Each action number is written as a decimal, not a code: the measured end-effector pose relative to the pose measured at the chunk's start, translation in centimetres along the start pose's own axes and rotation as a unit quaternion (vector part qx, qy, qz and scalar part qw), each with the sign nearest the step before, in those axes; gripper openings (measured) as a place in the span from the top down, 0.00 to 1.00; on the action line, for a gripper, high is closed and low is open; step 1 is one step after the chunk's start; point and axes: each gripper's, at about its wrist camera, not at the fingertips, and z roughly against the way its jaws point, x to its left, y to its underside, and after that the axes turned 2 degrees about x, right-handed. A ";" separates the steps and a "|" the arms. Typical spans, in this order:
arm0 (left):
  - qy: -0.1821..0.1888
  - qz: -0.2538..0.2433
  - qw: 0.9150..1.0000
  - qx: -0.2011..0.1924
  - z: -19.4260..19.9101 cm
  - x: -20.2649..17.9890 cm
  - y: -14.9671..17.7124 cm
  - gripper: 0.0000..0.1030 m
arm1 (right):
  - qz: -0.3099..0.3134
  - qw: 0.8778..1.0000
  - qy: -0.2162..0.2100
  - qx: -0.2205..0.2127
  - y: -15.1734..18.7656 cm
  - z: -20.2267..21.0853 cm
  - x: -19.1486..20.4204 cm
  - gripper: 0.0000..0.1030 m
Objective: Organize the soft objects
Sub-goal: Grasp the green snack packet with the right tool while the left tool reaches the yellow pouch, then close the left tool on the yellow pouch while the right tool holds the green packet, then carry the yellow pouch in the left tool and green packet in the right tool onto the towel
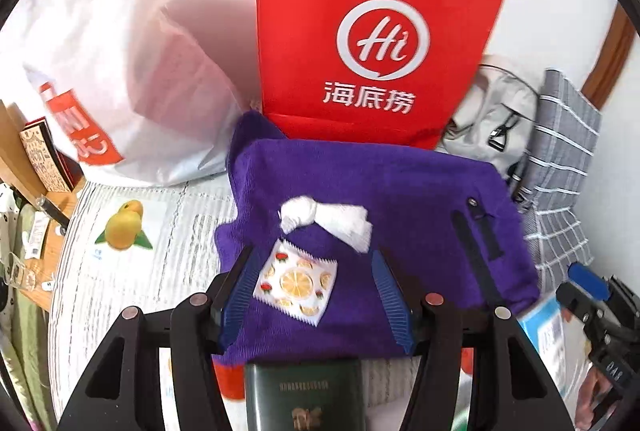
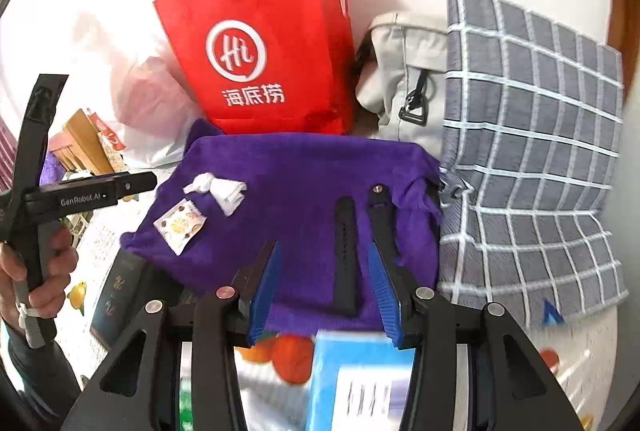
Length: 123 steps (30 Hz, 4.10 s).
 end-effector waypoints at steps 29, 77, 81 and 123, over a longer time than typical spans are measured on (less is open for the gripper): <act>0.023 0.028 0.999 -0.014 8.7 3.7 16.9 0.45 | 0.055 0.996 -0.014 0.068 15.8 2.4 10.8 0.47; -0.001 -0.198 0.977 0.077 2.4 -12.1 24.9 0.26 | -0.079 0.997 0.025 0.005 24.5 12.1 -1.8 0.73; -0.012 -0.211 0.974 0.081 1.0 -12.7 25.0 0.21 | -0.086 0.996 0.023 0.014 25.0 11.4 -2.7 0.73; 0.064 -0.009 0.998 -0.012 12.6 1.2 25.0 0.33 | -0.059 0.997 0.045 0.007 22.7 13.9 1.2 0.73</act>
